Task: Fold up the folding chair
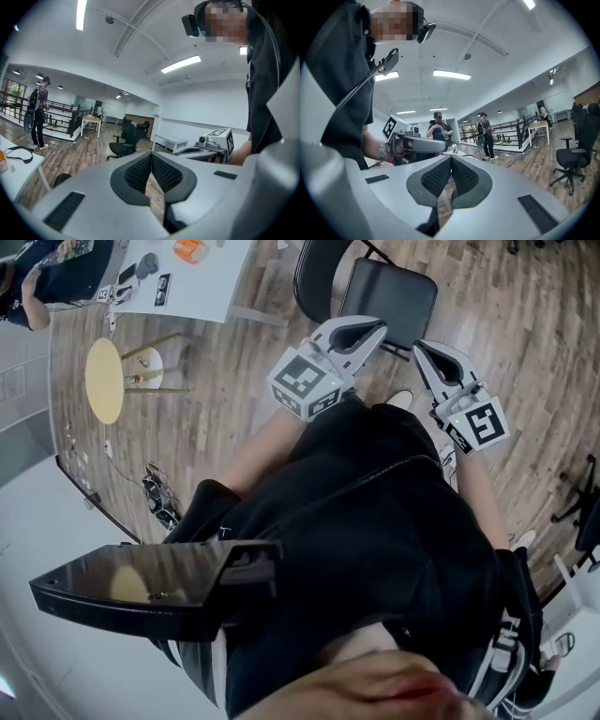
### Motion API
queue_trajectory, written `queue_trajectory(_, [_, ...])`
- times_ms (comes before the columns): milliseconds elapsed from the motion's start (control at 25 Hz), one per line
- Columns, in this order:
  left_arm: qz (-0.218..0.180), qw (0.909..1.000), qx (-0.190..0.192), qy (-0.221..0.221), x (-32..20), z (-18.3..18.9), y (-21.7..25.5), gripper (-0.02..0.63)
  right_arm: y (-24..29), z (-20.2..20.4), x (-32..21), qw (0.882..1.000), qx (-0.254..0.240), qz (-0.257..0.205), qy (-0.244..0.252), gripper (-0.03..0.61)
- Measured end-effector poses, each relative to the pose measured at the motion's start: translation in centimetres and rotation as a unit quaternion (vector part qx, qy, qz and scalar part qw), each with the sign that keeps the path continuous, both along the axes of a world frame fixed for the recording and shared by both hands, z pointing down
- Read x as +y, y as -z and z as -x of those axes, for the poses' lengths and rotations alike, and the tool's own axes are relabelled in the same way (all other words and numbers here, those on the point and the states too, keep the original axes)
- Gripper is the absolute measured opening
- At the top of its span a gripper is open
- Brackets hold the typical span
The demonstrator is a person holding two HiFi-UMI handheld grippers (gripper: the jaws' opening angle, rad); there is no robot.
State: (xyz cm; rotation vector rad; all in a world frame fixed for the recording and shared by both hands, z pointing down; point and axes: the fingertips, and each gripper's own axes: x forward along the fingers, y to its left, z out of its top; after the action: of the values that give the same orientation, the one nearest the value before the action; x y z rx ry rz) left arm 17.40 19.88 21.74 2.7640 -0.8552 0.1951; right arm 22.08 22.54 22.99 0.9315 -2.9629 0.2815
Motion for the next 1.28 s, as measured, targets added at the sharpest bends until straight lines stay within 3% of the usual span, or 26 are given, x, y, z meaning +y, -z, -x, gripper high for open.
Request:
queue_trajectory(240, [0.003, 1.0000, -0.007, 0.005, -3.5, 2.6, -0.9, 0.006, -1.4, 2.2, -3.2, 1.000, 0.004, 0.022, -0.009, 0.011])
queue_trajectory(760, [0.020, 0.9984, -0.006, -0.053, -13.9, 12.5, -3.7, 0.006, -4.3, 8.3, -13.6, 0.992, 0.028, 0.059, -0.109, 0.011])
queue_trajectory(960, [0.043, 0.9972, -0.024, -0.057, -16.5, 14.4, -6.3, 0.006, -7.6, 7.7, -15.5, 0.984, 0.038, 0.092, -0.145, 0.011])
queue_trajectory(1280, [0.118, 0.9901, -0.076, -0.010, -20.7, 16.8, -12.8, 0.006, -17.0, 3.9, -18.0, 0.973, 0.045, 0.179, -0.136, 0.012])
